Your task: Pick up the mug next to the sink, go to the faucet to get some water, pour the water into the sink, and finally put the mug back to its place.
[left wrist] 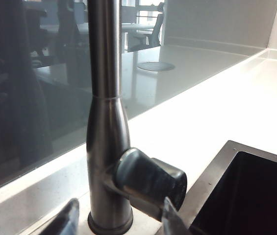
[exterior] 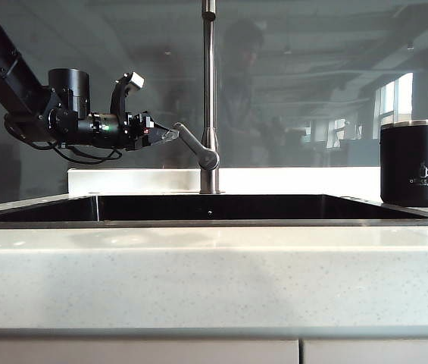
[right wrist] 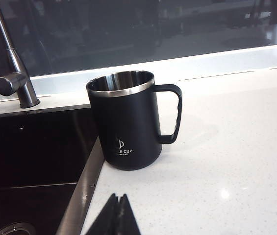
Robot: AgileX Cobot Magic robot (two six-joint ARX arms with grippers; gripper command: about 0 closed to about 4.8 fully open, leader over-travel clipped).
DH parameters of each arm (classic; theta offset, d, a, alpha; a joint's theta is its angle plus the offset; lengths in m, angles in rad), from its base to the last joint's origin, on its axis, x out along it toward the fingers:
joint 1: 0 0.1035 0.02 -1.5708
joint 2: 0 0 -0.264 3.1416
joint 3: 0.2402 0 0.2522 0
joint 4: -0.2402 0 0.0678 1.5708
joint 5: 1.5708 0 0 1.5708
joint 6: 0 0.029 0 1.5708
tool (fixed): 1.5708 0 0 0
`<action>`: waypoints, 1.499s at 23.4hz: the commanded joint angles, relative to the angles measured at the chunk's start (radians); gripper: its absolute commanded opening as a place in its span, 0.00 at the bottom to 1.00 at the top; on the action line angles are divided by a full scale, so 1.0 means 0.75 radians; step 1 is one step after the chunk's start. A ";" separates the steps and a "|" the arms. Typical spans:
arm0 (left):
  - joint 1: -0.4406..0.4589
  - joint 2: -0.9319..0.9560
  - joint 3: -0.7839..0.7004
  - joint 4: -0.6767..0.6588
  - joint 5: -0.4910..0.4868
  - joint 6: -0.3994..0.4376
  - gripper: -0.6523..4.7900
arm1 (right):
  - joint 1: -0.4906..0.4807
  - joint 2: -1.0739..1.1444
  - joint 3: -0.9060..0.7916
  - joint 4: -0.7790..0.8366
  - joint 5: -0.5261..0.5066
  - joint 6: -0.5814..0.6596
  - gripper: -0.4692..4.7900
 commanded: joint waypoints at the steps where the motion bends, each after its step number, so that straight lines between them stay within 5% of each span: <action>1: -0.001 -0.009 0.003 0.008 0.005 0.001 0.51 | -0.001 -0.003 -0.005 0.026 -0.010 -0.004 0.07; 30: -0.001 -0.009 0.003 0.009 0.004 0.000 0.51 | -0.003 -0.003 -0.005 0.026 -0.010 -0.004 0.07; 35: 0.000 -0.027 0.004 0.020 -0.088 -0.058 0.51 | -0.003 -0.003 -0.005 0.025 -0.010 -0.004 0.07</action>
